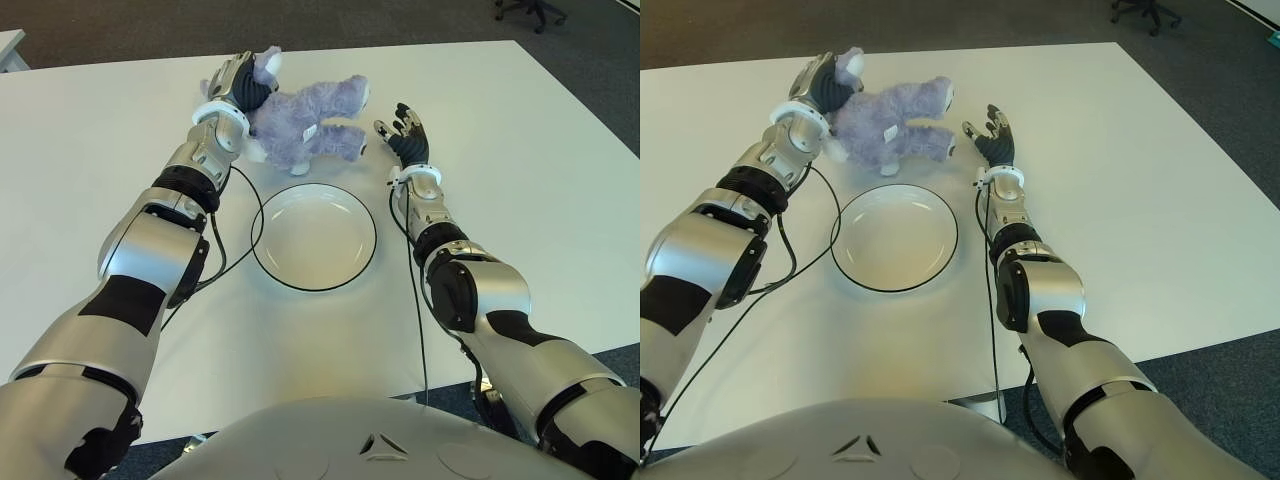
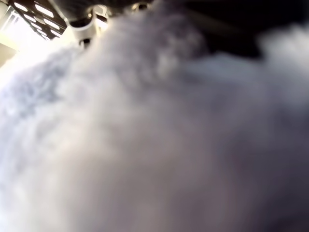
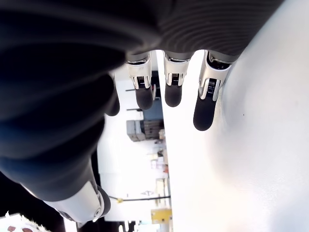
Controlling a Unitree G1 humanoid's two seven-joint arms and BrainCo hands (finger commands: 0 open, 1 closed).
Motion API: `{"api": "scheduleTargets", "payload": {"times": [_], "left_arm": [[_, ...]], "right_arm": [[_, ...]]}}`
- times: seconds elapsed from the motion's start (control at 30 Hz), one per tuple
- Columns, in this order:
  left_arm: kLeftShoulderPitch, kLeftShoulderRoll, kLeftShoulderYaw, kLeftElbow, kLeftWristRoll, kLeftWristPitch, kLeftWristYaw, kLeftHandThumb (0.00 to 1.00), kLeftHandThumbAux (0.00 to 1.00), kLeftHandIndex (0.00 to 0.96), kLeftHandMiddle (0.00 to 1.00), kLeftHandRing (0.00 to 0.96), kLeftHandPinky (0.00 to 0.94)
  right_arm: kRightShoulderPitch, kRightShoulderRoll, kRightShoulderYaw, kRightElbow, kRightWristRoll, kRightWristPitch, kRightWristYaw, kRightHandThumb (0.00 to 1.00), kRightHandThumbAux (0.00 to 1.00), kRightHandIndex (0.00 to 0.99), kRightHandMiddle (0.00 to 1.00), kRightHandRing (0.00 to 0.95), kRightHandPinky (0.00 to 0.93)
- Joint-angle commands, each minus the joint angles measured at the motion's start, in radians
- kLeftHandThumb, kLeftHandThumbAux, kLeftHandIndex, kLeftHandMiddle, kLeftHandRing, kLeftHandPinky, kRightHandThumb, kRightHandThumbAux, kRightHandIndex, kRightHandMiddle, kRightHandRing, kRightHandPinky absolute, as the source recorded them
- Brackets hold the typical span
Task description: Put the doll into the plate.
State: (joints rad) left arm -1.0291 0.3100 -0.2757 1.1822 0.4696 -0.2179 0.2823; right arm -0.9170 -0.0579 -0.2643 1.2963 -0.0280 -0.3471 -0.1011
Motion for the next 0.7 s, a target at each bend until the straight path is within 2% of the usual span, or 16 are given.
{"api": "scheduleTargets", "payload": {"times": [0.03, 0.23, 0.7], "left_arm": [[0.011, 0.000, 0.006, -0.005, -0.009, 0.011, -0.023, 0.922, 0.640, 0.878, 0.918, 0.900, 0.894], [0.009, 0.000, 0.007, -0.008, -0.010, 0.017, -0.029, 0.913, 0.641, 0.882, 0.922, 0.904, 0.897], [0.009, 0.011, 0.004, -0.018, -0.002, -0.003, -0.019, 0.913, 0.649, 0.873, 0.908, 0.896, 0.885]], "right_arm": [[0.060, 0.008, -0.001, 0.042, 0.005, 0.038, -0.011, 0.354, 0.800, 0.079, 0.008, 0.000, 0.000], [0.059, 0.007, 0.005, 0.042, 0.000, 0.040, -0.011, 0.294, 0.804, 0.048, 0.000, 0.000, 0.000], [0.058, 0.007, 0.001, 0.044, 0.006, 0.048, -0.004, 0.290, 0.799, 0.060, 0.000, 0.000, 0.000]]}}
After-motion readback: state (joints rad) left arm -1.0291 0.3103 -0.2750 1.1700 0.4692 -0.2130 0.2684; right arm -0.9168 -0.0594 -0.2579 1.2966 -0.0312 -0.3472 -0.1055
